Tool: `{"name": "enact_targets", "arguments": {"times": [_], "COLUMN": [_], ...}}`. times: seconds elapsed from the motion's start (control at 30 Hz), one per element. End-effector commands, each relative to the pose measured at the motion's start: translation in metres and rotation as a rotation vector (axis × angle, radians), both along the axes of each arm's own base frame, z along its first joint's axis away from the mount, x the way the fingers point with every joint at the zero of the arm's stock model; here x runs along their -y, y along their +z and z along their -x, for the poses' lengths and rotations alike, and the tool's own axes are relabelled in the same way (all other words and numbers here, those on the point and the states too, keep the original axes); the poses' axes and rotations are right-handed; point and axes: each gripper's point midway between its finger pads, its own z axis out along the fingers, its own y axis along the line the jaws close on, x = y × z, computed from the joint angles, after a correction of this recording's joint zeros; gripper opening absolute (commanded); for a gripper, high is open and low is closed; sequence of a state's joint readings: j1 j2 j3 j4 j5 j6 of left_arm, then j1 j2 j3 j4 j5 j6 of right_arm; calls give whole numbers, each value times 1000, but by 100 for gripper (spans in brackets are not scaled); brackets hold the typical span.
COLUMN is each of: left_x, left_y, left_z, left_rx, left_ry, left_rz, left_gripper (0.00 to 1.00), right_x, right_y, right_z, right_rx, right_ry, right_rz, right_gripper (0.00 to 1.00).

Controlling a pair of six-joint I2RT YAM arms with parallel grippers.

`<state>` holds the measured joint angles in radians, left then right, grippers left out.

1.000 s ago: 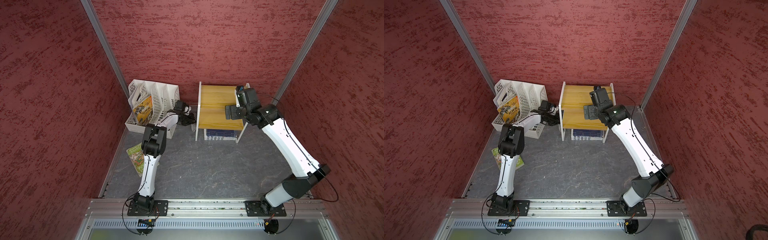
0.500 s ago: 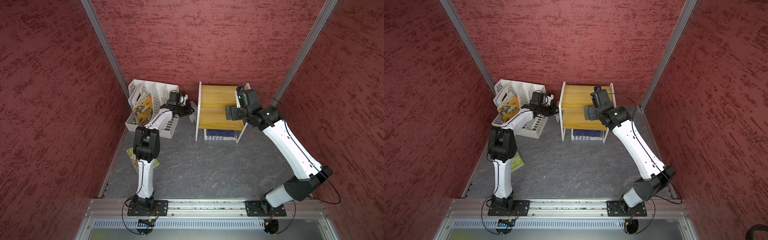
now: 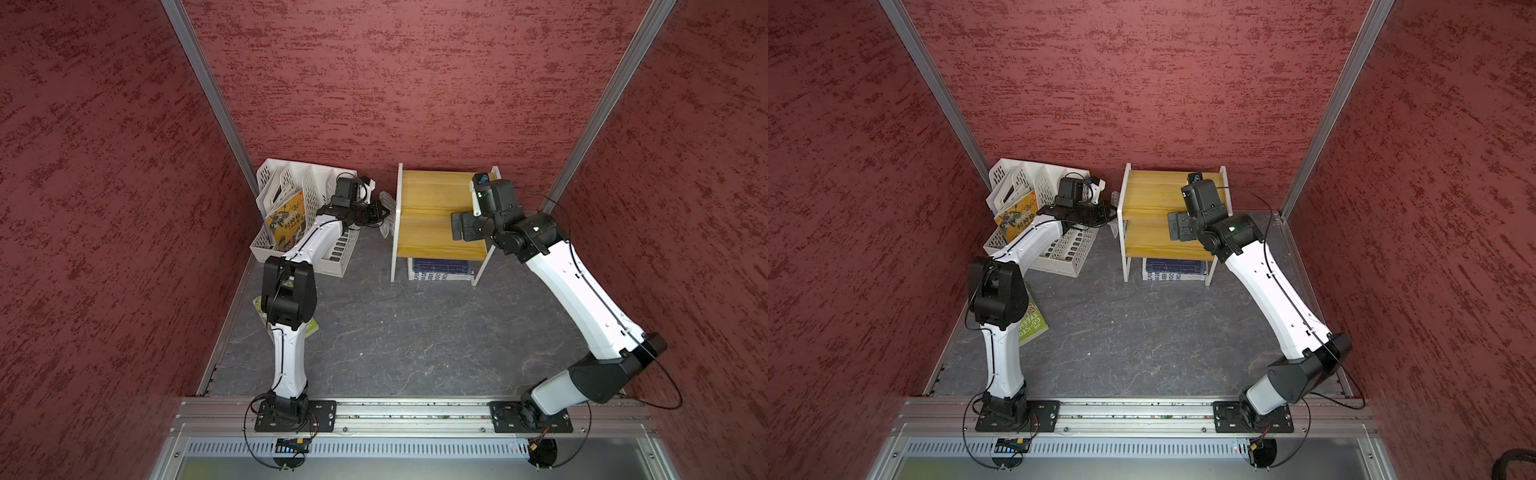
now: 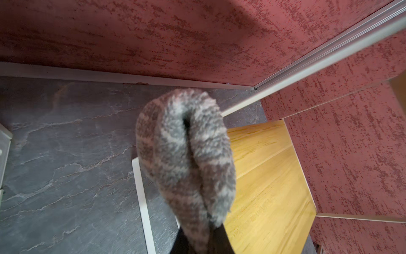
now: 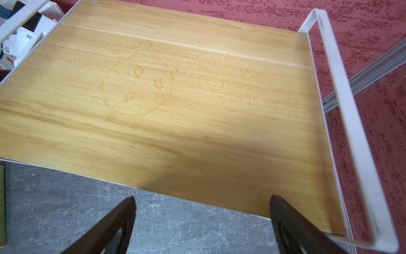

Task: Wipe the bookshelf clean with a cloth
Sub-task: Wipe the dust from the shelf.

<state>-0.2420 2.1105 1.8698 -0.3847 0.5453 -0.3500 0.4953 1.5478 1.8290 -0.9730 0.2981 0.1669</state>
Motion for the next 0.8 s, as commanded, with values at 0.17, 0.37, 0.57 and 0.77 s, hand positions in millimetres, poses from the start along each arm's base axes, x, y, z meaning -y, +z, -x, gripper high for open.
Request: {"name": "enact_targets", "arguments": {"times": [0.17, 0.37, 0.57, 0.77], "left_x": [-6, 2, 8, 1], "left_y": [-81, -104, -128, -109], "left_z": [-4, -5, 1, 6], "left_rx": [-152, -184, -230, -197], "left_ry": [53, 42, 28, 31], "left_rz": [-80, -39, -43, -53], "left_gripper": [0, 0, 0, 0], "right_x": [5, 6, 5, 4], "right_y": [-30, -33, -34, -36], "right_z": [13, 14, 14, 13], "right_rx": [-115, -123, -124, -128], "right_ry": [1, 1, 2, 2], "right_rz": [27, 30, 32, 31], "right_gripper": [98, 98, 98, 98]}}
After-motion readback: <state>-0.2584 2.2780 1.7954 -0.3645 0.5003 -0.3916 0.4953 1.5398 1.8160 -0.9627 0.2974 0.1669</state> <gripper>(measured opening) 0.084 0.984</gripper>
